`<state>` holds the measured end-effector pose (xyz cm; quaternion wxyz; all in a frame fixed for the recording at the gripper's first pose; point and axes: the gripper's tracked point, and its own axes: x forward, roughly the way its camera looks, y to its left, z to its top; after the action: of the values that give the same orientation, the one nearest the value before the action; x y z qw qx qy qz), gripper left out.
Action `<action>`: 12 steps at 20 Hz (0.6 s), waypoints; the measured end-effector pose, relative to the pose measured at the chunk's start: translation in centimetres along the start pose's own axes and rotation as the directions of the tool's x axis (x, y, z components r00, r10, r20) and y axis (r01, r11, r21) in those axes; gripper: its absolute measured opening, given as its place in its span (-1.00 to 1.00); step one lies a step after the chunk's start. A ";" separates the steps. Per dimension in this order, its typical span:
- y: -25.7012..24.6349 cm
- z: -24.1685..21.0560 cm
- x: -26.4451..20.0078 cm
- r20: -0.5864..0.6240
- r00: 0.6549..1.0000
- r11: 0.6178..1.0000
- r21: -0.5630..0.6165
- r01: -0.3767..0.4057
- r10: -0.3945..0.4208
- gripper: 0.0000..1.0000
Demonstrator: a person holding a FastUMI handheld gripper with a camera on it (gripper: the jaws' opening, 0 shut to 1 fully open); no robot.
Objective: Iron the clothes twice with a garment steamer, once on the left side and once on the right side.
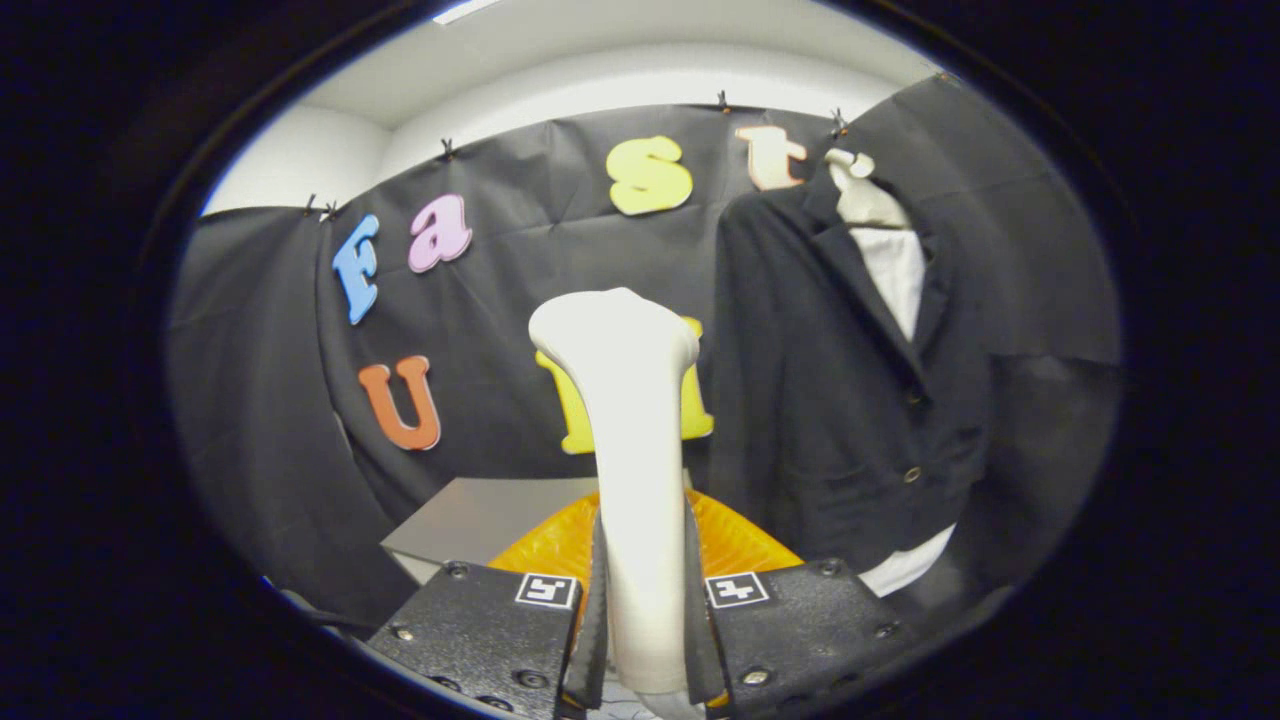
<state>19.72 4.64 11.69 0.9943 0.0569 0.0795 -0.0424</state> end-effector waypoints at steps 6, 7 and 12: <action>-8.5 6.8 -2.8 0.164 0.979 0.992 -0.017 0.126 -0.121 -0.33; -9.7 7.7 -2.9 0.182 0.974 0.990 -0.023 0.138 -0.131 -0.33; -15.4 12.1 -0.3 0.253 0.957 0.986 -0.053 0.160 -0.141 -0.33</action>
<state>19.88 -12.02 22.01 0.9917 0.0089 -0.0398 -0.1218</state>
